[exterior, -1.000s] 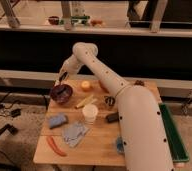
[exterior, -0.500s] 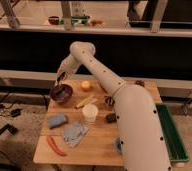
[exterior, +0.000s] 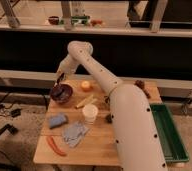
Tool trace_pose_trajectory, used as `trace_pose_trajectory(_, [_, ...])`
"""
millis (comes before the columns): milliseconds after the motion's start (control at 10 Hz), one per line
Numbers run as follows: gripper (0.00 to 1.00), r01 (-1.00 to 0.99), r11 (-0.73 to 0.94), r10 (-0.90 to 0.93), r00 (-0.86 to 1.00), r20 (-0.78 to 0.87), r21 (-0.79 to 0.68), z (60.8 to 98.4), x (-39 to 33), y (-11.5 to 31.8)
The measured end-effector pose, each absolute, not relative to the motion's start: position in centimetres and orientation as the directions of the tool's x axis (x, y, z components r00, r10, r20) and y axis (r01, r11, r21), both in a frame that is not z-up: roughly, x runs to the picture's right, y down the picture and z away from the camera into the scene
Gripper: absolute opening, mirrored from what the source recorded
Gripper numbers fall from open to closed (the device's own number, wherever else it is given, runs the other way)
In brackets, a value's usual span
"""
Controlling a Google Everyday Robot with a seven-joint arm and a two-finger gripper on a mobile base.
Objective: Place brush in purple bowl
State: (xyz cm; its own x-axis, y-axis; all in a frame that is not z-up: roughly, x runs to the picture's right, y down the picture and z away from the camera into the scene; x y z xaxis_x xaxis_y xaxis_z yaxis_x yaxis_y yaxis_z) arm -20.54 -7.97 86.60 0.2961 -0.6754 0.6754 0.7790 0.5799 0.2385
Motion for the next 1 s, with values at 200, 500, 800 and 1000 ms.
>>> trace_pose_trajectory(200, [0.16, 0.794, 0.557, -0.691, 0.282, 0.666, 0.242, 86.4, -20.8, -8.0])
trace_pose_trajectory(500, [0.16, 0.801, 0.547, -0.699, 0.276, 0.660, 0.244, 86.4, -21.0, -7.8])
trace_pose_trajectory(800, [0.16, 0.790, 0.560, -0.698, 0.287, 0.656, 0.250, 87.1, -20.6, -8.0])
trace_pose_trajectory(1000, [0.16, 0.776, 0.576, -0.693, 0.296, 0.657, 0.258, 87.7, -20.0, -8.3])
